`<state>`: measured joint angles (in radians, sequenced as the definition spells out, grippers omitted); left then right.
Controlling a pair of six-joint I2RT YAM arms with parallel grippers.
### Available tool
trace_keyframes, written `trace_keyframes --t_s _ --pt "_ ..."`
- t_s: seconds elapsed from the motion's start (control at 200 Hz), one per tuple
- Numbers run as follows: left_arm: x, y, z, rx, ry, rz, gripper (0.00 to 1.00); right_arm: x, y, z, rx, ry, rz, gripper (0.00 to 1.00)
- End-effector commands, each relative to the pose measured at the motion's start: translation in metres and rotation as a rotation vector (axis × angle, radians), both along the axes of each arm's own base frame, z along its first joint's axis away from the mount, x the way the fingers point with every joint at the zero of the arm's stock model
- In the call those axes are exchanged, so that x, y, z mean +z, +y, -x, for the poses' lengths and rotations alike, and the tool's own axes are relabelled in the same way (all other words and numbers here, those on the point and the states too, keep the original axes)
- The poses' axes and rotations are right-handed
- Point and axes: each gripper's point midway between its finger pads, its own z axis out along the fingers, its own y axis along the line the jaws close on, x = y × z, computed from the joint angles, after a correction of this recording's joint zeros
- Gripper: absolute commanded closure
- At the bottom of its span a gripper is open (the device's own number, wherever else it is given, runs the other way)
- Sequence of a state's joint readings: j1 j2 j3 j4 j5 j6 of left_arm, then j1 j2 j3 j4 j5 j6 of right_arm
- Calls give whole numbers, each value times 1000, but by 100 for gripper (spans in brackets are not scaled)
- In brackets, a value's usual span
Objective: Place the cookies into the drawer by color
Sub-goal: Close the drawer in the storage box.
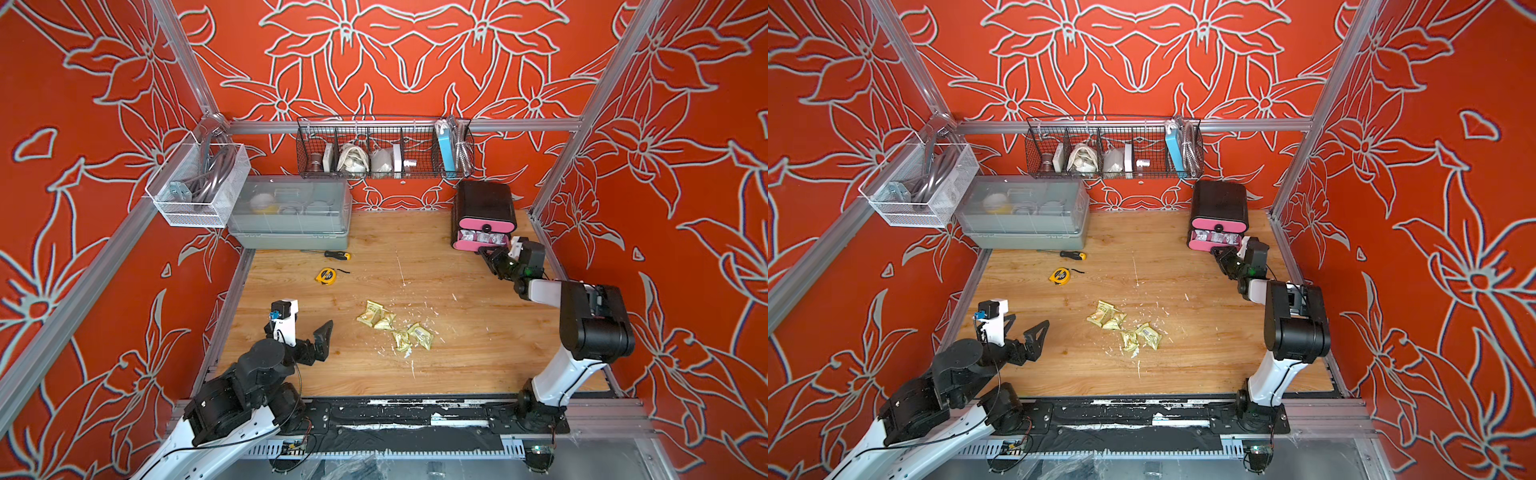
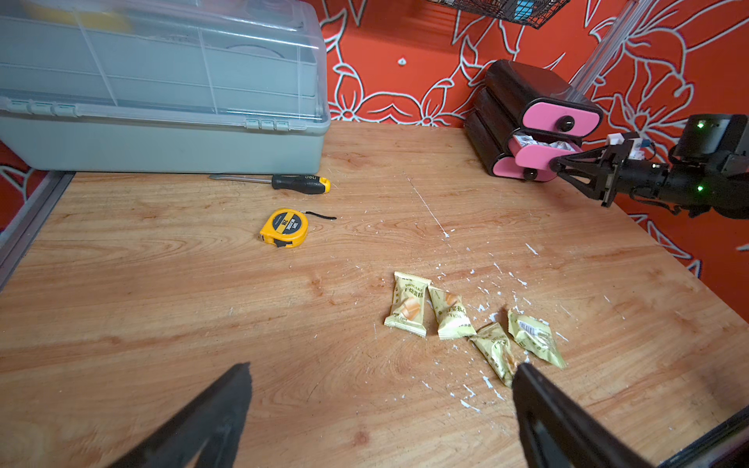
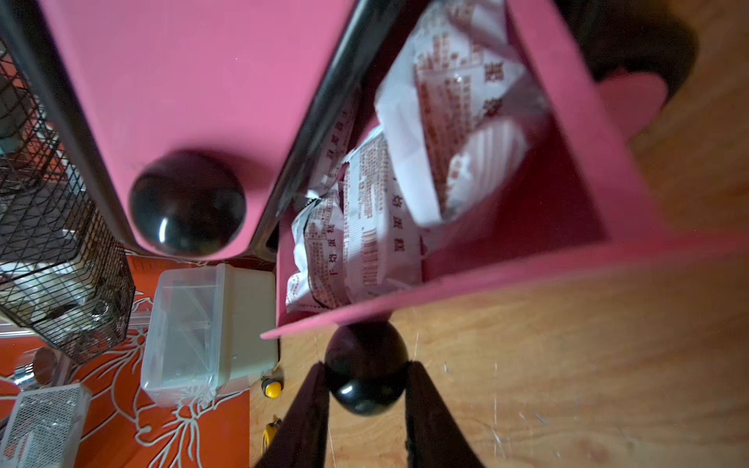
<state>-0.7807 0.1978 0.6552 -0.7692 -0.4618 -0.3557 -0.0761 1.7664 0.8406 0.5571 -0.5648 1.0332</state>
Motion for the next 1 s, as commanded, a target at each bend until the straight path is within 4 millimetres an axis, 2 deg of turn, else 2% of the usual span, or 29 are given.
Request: trace_keyframes --t_s 0.0,0.14,0.485,0.54,0.571,0.641,0.741,0.846,0.996 --pt "1 -1 -1 -2 -9 -9 0 21 -6 -26 -43 -114 65 72" --pt "0 0 -1 -1 -9 -9 0 14 -13 -34 -81 -119 85 72" --pt "1 0 -1 0 -9 -7 0 -6 -10 -51 -80 -128 64 72" --pt "1 0 -1 0 -8 -8 0 -6 -9 -51 -73 -129 62 71" --pt "1 0 -1 0 -8 -7 0 -4 -8 -50 -69 -134 62 66" --pt "1 0 -1 -1 -8 -6 0 2 -6 -45 -61 -146 63 48" --pt "1 0 -1 0 -8 -7 1 14 -7 -31 -61 -157 80 37" --pt "0 0 -1 1 -7 -7 1 20 -9 -9 -63 -136 120 30" --pt "0 0 -1 -1 -6 -8 0 9 -14 20 -81 -85 135 28"
